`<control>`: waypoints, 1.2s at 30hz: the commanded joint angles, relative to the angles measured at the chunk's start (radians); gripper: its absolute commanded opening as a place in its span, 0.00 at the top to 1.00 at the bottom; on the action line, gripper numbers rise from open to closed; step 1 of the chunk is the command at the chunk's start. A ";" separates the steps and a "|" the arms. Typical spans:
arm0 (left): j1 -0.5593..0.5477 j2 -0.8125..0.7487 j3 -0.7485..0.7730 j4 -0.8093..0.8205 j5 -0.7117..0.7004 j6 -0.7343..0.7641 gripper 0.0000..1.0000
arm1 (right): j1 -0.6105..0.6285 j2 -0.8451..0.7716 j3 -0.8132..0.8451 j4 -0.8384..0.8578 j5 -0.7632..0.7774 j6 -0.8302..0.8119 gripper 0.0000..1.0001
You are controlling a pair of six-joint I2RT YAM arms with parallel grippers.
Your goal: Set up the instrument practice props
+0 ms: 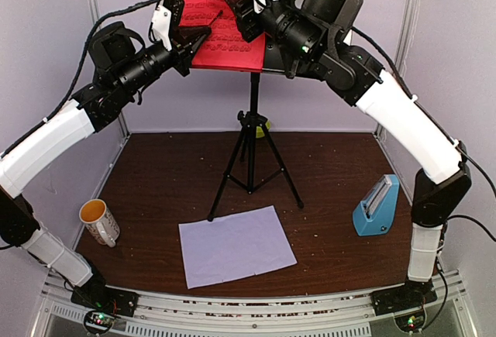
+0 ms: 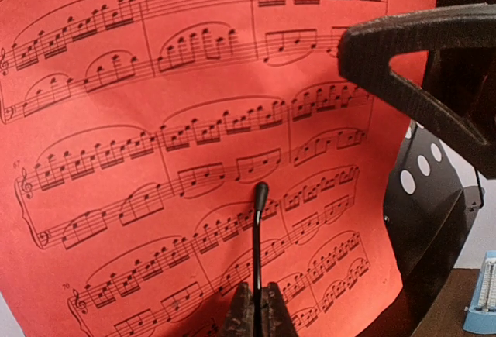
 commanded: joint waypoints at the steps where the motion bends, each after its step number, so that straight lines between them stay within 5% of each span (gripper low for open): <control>1: -0.007 -0.017 -0.008 0.059 0.053 0.002 1.00 | 0.005 -0.007 0.002 0.037 0.000 0.006 0.60; 19: -0.008 -0.022 -0.010 0.042 0.035 0.008 1.00 | -0.004 -0.051 -0.064 0.083 0.107 -0.020 0.06; 36: -0.007 -0.054 -0.002 0.000 0.043 0.033 0.45 | -0.011 -0.072 -0.082 0.131 0.160 -0.053 0.00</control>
